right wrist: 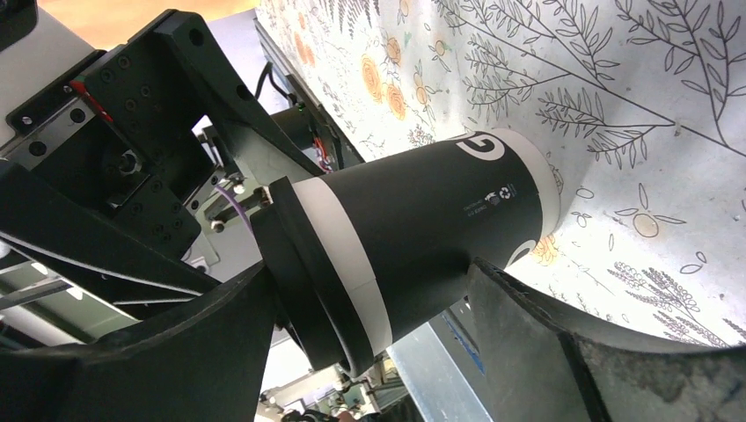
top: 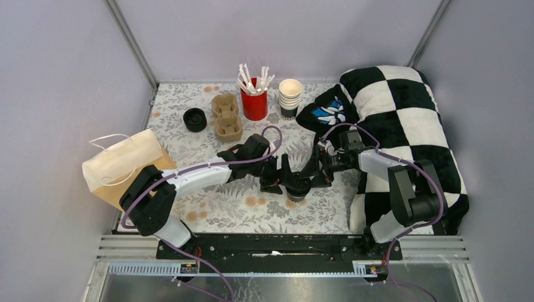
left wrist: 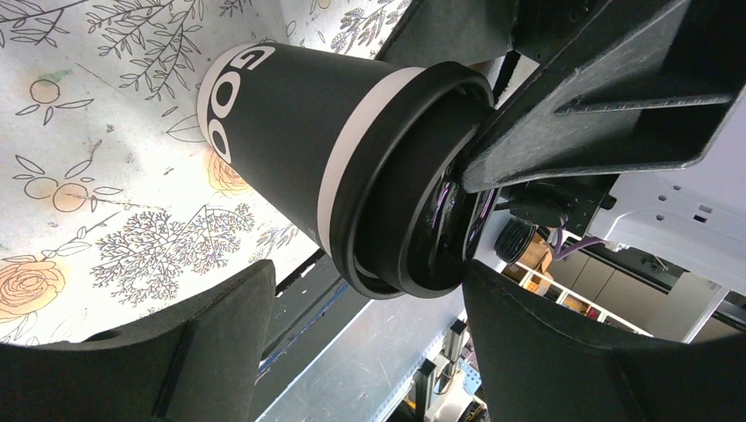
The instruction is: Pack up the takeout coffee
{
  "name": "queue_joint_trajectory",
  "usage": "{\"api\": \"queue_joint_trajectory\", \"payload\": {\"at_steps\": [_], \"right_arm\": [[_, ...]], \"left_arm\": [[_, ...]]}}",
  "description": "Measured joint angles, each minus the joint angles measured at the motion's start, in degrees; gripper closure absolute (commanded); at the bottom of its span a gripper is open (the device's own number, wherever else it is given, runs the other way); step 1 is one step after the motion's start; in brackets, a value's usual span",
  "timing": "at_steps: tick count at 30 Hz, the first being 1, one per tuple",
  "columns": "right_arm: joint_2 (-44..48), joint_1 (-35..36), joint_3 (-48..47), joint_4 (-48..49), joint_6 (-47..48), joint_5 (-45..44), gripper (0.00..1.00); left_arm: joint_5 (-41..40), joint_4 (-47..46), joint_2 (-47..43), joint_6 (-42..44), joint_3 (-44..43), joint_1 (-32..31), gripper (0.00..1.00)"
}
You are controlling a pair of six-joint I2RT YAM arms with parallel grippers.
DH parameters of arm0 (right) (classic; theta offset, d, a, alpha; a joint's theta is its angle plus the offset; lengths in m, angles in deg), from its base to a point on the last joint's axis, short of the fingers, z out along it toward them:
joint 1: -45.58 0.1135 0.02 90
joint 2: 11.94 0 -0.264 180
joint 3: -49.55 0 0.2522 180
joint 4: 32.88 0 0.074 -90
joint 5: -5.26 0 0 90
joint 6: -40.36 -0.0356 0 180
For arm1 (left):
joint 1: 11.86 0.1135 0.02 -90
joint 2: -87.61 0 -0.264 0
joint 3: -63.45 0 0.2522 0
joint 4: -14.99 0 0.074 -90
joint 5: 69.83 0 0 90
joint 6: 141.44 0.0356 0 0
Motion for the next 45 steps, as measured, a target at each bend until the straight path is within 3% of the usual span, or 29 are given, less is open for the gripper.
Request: {"api": "queue_joint_trajectory", "payload": {"at_steps": [23, 39, 45], "right_arm": [[-2.2, -1.2, 3.5, 6.9, -3.8, 4.9, 0.24], [-1.5, -0.7, 5.1, 10.4, -4.1, 4.8, 0.22], [-1.4, -0.7, 5.1, 10.6, -3.3, 4.8, 0.21]], "left_arm": [[-1.6, -26.8, -4.1, -7.7, 17.3, 0.0, 0.32], [-9.2, -25.4, -4.3, -11.0, 16.3, -5.2, 0.40], [-13.4, -34.1, -3.7, -16.5, 20.5, -8.0, 0.44]]}}
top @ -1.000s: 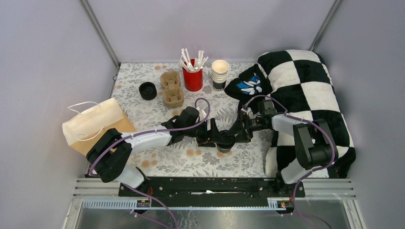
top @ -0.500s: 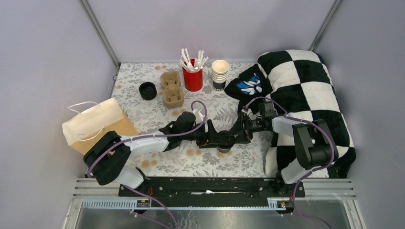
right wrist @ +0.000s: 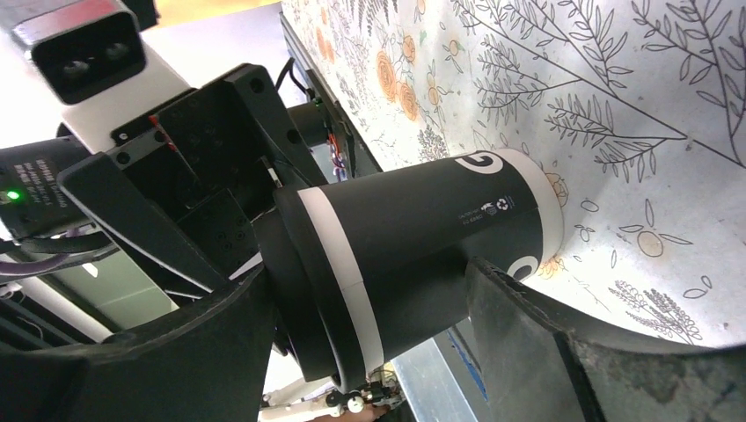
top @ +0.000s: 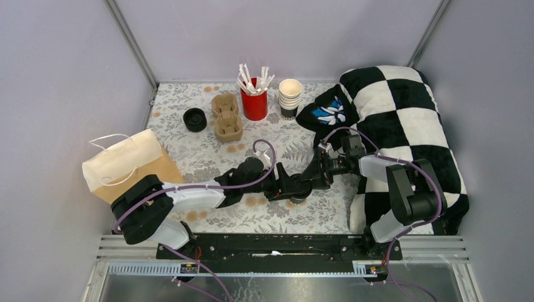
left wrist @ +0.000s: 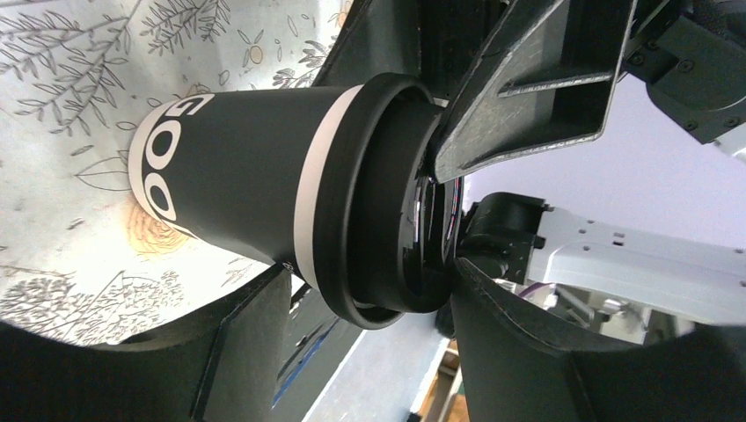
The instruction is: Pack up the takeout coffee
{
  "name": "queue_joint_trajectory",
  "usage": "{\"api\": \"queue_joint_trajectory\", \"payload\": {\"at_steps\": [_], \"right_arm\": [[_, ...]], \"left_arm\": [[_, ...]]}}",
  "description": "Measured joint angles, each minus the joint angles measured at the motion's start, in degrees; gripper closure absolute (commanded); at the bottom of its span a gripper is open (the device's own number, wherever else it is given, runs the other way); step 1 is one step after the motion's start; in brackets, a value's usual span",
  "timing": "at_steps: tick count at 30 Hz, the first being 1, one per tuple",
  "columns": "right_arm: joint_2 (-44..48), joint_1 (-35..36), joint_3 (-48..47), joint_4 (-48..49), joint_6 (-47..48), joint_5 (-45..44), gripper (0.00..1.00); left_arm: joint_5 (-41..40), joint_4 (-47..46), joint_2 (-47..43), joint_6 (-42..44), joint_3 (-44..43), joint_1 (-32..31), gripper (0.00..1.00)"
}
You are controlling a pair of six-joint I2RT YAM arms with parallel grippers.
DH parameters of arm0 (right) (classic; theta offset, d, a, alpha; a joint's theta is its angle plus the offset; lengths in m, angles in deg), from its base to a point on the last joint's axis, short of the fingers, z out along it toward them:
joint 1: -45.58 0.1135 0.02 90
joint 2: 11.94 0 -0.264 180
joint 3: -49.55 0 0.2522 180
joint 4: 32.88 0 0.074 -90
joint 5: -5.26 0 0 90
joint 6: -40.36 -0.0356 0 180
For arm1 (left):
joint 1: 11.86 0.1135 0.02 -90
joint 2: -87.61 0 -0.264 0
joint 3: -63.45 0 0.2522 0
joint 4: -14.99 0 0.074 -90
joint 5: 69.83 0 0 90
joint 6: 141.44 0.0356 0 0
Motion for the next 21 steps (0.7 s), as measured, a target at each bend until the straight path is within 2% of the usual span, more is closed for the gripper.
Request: {"api": "queue_joint_trajectory", "payload": {"at_steps": [7, 12, 14, 17, 21], "right_arm": [[0.9, 0.0, -0.2, -0.9, 4.0, -0.5, 0.20], [1.4, 0.0, -0.3, -1.1, 5.3, -1.2, 0.19], [1.7, 0.0, -0.6, -1.9, 5.8, -1.6, 0.17], [2.3, 0.1, -1.4, -4.0, 5.9, -3.2, 0.14], [3.3, 0.8, -2.1, -6.6, 4.4, -5.8, 0.10]], "left_arm": [[-6.6, -17.0, 6.3, -11.4, 4.5, -5.6, 0.44], [-10.4, -21.1, 8.3, -14.5, 4.9, -7.7, 0.42], [-11.2, -21.1, 8.1, -14.5, 4.9, -8.0, 0.37], [-13.3, -15.6, 5.0, -11.4, 3.8, -8.6, 0.25], [-14.3, 6.9, 1.4, 3.2, -3.7, -10.8, 0.11]]}}
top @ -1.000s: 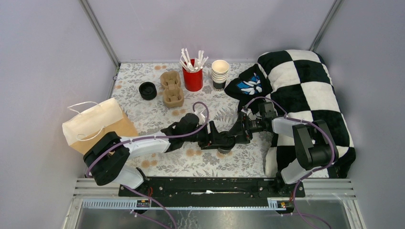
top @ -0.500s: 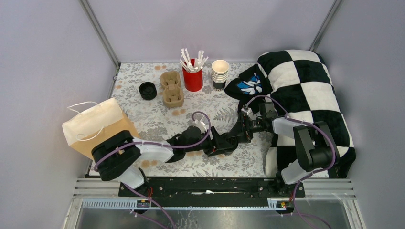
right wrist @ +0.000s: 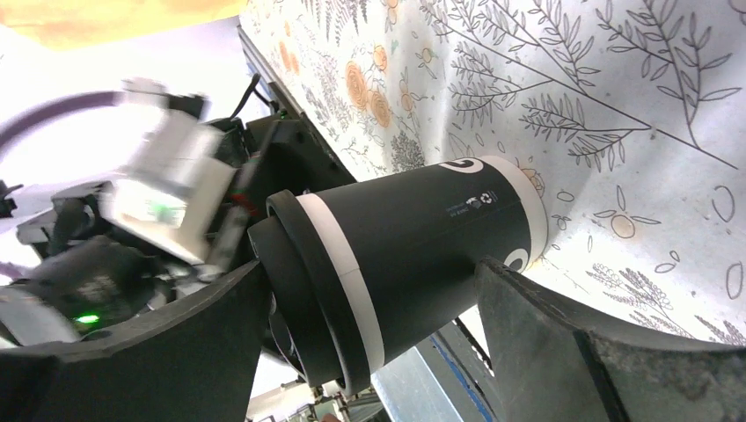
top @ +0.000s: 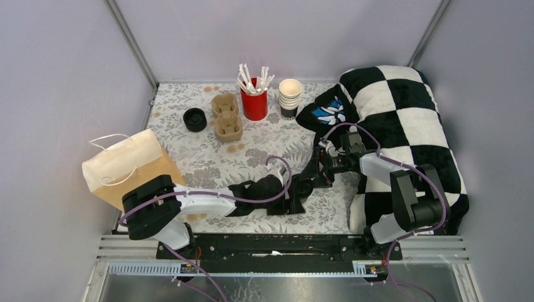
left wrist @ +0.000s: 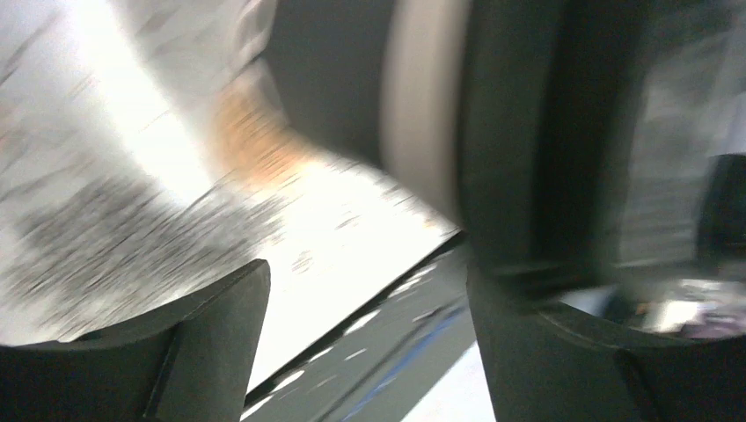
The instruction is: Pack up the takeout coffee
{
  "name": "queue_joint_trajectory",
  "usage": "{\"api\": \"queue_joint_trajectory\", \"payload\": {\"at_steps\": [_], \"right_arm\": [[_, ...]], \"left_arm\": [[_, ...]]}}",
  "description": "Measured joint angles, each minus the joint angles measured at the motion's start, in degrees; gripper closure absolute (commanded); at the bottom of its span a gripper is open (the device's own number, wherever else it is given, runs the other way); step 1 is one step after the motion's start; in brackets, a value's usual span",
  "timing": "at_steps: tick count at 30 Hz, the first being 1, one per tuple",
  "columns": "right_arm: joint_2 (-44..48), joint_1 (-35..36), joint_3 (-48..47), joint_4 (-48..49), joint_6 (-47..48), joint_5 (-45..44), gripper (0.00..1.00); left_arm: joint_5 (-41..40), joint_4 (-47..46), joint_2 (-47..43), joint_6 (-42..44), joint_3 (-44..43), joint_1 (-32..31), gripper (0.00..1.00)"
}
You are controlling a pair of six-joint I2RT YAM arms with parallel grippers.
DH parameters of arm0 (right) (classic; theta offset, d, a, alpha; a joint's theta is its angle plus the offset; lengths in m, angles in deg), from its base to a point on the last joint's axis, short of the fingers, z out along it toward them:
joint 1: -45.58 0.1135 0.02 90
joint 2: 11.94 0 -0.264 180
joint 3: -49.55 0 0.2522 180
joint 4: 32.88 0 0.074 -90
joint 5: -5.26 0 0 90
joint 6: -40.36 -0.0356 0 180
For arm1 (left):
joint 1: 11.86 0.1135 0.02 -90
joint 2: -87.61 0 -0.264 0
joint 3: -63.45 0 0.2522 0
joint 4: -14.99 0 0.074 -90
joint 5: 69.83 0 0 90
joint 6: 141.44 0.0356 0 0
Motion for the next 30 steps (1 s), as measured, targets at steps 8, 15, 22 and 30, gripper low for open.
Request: {"api": "queue_joint_trajectory", "payload": {"at_steps": [8, 15, 22, 30], "right_arm": [[2.8, 0.5, -3.1, -7.8, 0.1, -6.4, 0.04], [7.6, 0.6, -7.5, -16.5, 1.4, -12.0, 0.00], [11.4, 1.0, -17.7, -25.6, 3.7, -18.4, 0.00], [11.0, 19.6, -29.5, -38.1, 7.3, -41.2, 0.00]], "left_arm": [[2.7, 26.0, -1.9, 14.9, -4.7, 0.4, 0.03], [3.6, 32.5, -9.1, 19.6, -5.5, 0.8, 0.02], [0.2, 36.7, -15.2, 24.7, -19.4, 4.1, 0.01], [-17.7, 39.1, -22.6, 30.9, -32.2, 8.6, 0.01]]}}
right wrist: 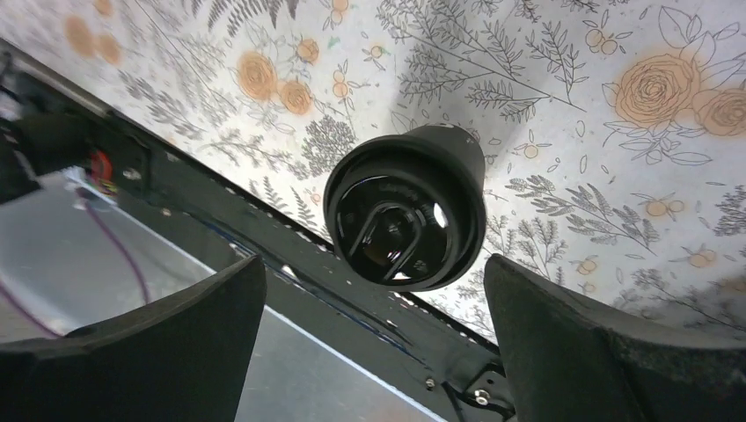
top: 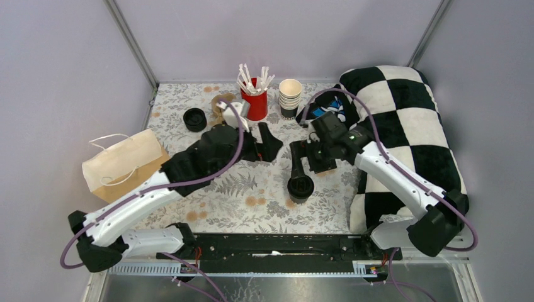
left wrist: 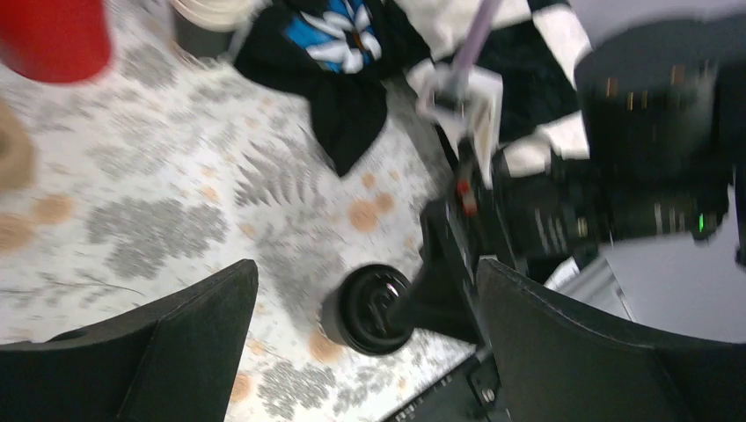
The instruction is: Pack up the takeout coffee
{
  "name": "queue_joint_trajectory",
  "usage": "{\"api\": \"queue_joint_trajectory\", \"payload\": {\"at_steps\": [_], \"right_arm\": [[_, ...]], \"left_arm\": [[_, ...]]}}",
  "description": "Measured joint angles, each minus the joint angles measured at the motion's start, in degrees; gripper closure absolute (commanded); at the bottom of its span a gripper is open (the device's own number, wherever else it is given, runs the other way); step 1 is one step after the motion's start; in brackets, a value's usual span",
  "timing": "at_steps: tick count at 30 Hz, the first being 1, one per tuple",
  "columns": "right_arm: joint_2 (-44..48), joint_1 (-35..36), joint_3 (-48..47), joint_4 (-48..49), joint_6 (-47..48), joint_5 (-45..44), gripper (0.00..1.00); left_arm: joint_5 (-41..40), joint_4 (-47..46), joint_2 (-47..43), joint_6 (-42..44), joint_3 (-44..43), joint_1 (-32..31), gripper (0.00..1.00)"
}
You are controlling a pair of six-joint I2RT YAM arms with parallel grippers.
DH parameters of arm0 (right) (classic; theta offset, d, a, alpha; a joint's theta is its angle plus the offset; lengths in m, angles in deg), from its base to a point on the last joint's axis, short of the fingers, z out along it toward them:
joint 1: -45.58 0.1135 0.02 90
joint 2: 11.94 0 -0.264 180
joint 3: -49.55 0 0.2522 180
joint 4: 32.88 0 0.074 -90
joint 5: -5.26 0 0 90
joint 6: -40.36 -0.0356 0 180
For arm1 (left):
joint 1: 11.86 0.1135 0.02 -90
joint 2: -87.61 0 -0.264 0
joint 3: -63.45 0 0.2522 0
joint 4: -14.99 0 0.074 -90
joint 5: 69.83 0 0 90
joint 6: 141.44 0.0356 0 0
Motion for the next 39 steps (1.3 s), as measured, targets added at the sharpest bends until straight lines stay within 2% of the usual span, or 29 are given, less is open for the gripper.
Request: {"api": "queue_joint_trajectory", "payload": {"at_steps": [6, 10, 13, 22, 39], "right_arm": [[-5.6, 13.3, -6.0, -5.5, -0.2, -13.6, 0.00], [-11.3, 20.3, -8.1, -8.3, -1.2, -20.7, 0.01], [-13.9, 22.9, -9.0, -10.2, -1.6, -24.7, 0.02], [-14.0, 23.0, -10.1, -11.4, -3.3, -30.0, 0.01], [-11.8, 19.9, -4.5, -7.5, -6.3, -29.9, 0.29]], "left_arm": [[-9.9, 3.7, -4.7, 3.7, -3.7, 1.4, 0.01], [-12.1, 5.7, -5.9, 5.0, -4.5, 2.7, 0.01], [-12.5, 6.8, -5.7, 5.7, -4.7, 3.5, 0.01], [-12.3, 8.7, -5.2, 6.4, -4.5, 4.6, 0.01], [-8.8, 9.0, -5.2, 7.9, -4.3, 8.7, 0.01]]}}
